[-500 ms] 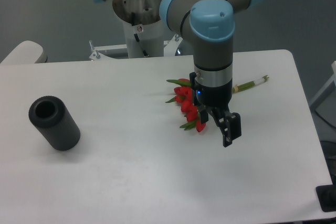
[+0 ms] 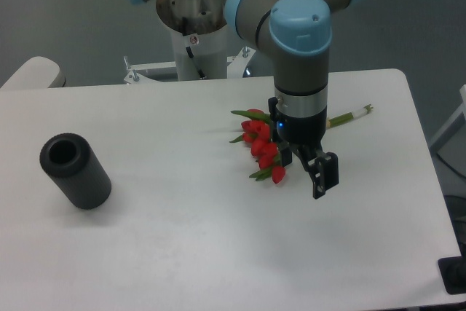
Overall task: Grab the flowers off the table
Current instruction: 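Move the gripper along the red tulip bunch toward the stems, then lower the open gripper onto the tulip stems and close it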
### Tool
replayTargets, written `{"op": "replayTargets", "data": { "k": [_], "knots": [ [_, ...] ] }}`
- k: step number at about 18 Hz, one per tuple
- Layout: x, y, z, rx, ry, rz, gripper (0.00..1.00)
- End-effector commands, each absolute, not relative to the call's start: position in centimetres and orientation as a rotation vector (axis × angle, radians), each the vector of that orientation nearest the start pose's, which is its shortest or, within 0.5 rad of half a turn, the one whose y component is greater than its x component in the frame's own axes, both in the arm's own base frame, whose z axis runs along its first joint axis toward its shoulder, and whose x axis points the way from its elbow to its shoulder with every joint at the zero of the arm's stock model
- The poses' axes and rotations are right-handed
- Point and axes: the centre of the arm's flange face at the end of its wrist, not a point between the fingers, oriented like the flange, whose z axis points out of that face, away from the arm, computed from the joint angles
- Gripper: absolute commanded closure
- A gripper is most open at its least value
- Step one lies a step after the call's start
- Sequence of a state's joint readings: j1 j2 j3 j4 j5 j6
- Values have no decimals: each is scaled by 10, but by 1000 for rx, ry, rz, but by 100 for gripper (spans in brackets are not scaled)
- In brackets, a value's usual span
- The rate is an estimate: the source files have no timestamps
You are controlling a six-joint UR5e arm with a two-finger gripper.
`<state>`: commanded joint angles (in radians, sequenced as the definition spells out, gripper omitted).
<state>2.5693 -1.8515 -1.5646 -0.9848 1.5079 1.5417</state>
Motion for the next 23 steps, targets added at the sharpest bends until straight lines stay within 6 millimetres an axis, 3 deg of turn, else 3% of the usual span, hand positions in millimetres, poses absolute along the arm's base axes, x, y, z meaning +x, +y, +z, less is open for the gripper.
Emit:
{"op": "replayTargets", "data": {
  "k": [5,8,15,21,23],
  "knots": [
    [-458,416,389,-2898,734,383,0],
    [-462,408,382,-2931,721,351,0],
    [-459,361,316,-3110,732,218,0],
    [-450,347,282,-3133,730,107,0],
    [-444,341,270,-3107,873,57,0]
  ]
}}
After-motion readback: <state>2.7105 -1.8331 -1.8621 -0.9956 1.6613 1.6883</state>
